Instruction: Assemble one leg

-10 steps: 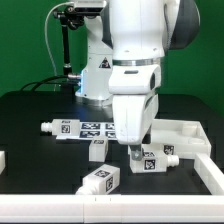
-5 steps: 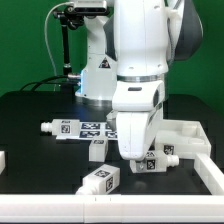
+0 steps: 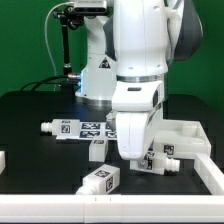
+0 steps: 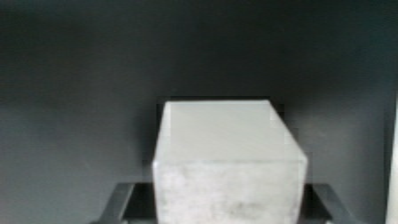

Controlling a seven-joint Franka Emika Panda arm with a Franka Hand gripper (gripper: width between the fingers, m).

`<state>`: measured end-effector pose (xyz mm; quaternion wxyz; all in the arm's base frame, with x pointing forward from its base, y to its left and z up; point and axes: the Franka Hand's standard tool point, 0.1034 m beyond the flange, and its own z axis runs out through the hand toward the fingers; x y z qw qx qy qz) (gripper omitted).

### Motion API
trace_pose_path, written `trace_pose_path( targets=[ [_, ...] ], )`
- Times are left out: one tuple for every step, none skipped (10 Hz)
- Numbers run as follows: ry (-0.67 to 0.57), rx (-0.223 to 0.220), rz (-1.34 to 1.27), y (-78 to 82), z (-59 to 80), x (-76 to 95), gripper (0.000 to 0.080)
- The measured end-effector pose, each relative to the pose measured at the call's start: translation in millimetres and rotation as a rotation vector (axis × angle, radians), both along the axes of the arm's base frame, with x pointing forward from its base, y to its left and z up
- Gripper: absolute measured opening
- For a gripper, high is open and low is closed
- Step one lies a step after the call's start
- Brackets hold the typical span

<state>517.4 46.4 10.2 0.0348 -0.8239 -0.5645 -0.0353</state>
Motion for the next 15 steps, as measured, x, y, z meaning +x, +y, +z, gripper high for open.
trace_pose_path(
  targets=[
    [0.045,-0.009,0.004,-10.4,16.5,0.1,0.0282],
    [0.049,-0.022,0.013,-27.5,40.8,0.2,0.0282],
    [0.041,-0.032,0.047,-49.6,55.5,-8.8,0.0282],
    [0.041,-0.041,0.054,-79.4,63.3,-26.0,0.0282],
    [0.052,-0.041,0.034,-104.4,62.0,-40.1,0.0282],
    [0.056,-0.041,0.012,-115.7,61.0,-42.5,0.0282],
    [0.056,-0.042,0.015,-113.7,60.7,-42.2,0.0282],
    [0.057,-0.042,0.017,-112.7,60.5,-42.2,0.0282],
    [0.057,-0.041,0.016,-113.4,60.2,-42.4,0.0282],
    [0.060,-0.041,0.020,-115.1,58.4,-43.0,0.0282],
    [0.072,-0.038,0.022,-124.8,51.2,-44.6,0.0282],
    [0.082,-0.037,0.034,-142.0,44.8,-48.1,0.0282],
    [0.094,-0.035,0.026,-158.8,35.7,-55.2,0.0282],
    [0.105,-0.030,0.010,-168.1,23.0,-62.5,0.0282],
    [0.123,-0.022,-0.001,-172.1,12.7,-69.7,0.0282]
  ],
)
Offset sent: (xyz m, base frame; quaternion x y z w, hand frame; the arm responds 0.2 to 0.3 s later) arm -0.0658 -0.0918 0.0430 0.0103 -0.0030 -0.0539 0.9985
